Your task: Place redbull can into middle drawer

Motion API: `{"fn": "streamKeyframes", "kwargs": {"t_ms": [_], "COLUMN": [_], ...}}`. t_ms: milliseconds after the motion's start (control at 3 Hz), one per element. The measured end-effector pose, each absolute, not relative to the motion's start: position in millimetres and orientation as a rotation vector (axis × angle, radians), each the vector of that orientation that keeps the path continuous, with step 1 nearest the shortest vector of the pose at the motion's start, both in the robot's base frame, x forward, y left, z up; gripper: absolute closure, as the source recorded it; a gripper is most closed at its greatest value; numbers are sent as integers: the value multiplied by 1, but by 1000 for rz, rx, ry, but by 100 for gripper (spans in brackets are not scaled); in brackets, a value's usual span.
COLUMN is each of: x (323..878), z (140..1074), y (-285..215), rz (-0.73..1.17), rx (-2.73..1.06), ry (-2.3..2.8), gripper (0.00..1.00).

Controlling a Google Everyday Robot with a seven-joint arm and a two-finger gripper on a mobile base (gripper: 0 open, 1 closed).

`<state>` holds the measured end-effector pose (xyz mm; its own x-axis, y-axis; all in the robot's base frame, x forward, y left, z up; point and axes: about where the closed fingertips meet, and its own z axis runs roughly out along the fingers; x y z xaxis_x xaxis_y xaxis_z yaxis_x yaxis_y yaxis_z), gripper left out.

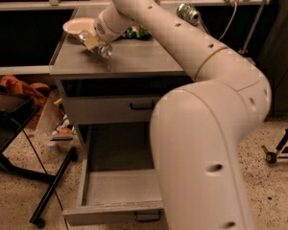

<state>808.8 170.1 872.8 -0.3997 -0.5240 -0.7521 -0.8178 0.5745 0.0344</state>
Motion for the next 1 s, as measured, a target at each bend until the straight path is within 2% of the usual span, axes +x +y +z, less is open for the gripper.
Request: {"fn": "streamKeyframes", "kwargs": {"t_ms": [333,1000], "x": [777,681], "z": [885,878], "y": [140,87], "rz": [562,681], "rx": [-1036,-984], "ry": [2039,2010], "gripper": [100,100]}}
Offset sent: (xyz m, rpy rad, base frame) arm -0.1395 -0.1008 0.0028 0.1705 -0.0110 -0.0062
